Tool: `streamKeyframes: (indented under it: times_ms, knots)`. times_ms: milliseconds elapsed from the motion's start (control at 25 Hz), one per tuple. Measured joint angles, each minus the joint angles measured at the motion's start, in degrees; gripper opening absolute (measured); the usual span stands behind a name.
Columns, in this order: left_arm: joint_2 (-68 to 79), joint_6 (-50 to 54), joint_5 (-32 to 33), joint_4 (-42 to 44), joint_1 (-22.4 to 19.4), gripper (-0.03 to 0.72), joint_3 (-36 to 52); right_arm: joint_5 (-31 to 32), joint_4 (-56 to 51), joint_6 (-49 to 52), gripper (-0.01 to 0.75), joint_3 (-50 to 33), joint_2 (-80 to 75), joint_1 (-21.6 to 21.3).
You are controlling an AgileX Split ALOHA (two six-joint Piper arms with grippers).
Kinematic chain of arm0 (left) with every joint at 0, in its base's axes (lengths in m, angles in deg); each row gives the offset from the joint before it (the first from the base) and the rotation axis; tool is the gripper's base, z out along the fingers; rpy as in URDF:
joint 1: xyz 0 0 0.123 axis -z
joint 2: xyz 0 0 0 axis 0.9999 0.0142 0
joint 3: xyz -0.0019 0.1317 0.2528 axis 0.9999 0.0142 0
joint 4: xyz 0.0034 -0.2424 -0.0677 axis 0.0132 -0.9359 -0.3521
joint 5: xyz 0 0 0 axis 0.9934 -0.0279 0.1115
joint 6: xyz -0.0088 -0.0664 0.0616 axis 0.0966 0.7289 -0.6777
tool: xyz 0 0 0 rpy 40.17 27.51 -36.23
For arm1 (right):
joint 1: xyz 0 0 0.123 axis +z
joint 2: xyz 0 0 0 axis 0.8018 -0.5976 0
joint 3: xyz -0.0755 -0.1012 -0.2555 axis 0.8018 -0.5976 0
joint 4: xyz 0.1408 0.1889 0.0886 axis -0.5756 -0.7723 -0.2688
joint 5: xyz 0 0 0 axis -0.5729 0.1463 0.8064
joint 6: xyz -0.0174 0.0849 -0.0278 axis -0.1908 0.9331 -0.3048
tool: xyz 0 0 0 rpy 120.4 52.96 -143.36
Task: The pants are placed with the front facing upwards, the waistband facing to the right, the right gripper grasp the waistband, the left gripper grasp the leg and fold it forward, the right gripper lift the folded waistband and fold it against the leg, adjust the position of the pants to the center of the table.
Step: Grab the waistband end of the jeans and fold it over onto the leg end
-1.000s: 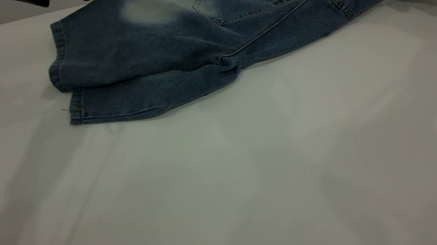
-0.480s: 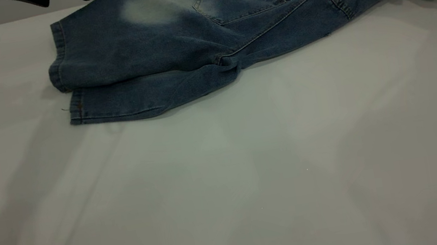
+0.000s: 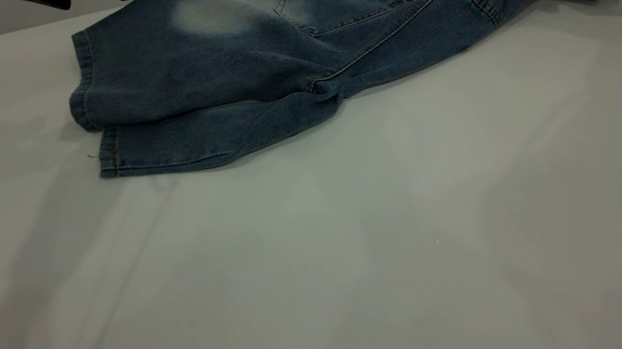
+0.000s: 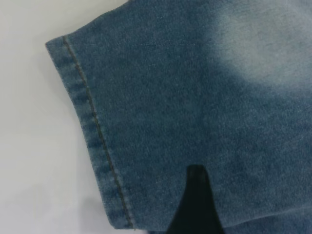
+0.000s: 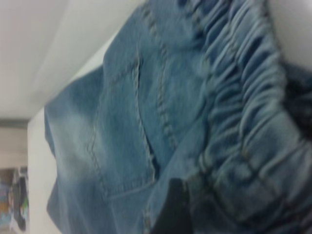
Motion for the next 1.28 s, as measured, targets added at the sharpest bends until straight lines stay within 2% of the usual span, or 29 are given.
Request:
streamKeyframes:
  times_ms: [240,360,600,960,1280]
  knots:
    - [0.0,0.0,0.0,0.0,0.0,0.514,0.0,-0.7,1.2,0.4,0.478,0.0,0.0,1.0]
    - [0.0,0.0,0.1,0.0,0.0,0.514,0.0,-1.4,1.6,0.4,0.376,0.0,-0.1,1.0]
    - [0.0,-1.0,2.1,0.1,0.0,0.514,-0.8,-1.5,1.6,-1.7,0.120,0.0,-0.1,1.0]
    - [0.0,-4.4,11.9,0.2,0.9,0.514,-9.6,-0.3,3.2,-2.0,0.112,0.0,0.1,0.9]
    - [3.9,-7.8,16.1,0.0,5.4,0.514,-18.3,0.2,9.9,0.9,0.112,-0.1,5.4,1.0]
